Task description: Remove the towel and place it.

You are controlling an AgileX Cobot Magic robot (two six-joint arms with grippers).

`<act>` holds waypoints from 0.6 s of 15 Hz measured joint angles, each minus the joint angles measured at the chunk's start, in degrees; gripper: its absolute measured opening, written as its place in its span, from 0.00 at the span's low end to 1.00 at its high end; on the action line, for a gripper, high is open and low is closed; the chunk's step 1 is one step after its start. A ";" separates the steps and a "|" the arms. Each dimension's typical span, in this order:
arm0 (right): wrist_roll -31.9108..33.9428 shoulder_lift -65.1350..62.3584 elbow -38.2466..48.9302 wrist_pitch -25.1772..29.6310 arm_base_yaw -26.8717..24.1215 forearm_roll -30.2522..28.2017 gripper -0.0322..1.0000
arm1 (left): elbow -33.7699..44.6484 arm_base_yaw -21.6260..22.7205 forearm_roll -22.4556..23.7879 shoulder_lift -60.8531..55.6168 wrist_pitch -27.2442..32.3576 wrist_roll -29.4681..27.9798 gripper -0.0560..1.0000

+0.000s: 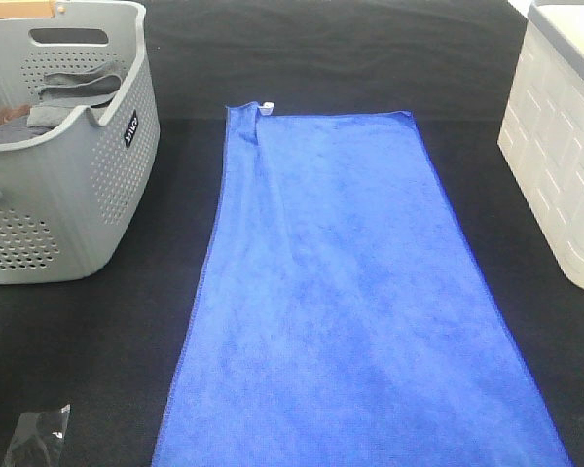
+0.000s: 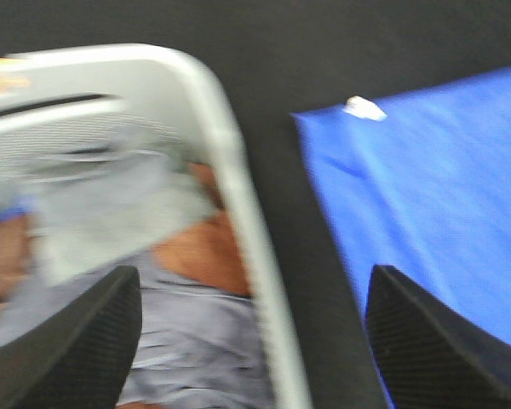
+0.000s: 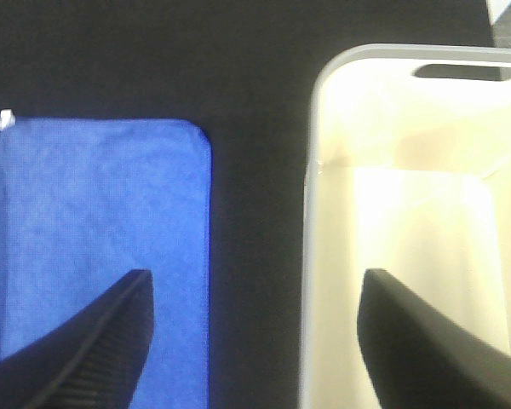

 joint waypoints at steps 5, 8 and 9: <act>-3.55 -10.60 9.74 -0.17 -3.04 4.47 0.70 | 16.67 7.10 0.46 -12.55 0.00 -0.74 0.72; -3.90 -27.10 29.79 -0.06 -3.04 3.72 0.70 | 34.21 7.10 0.63 -27.56 0.06 -0.52 0.72; -3.90 -32.83 36.04 0.00 -3.04 2.01 0.70 | 39.19 7.10 0.97 -32.83 0.06 -0.40 0.72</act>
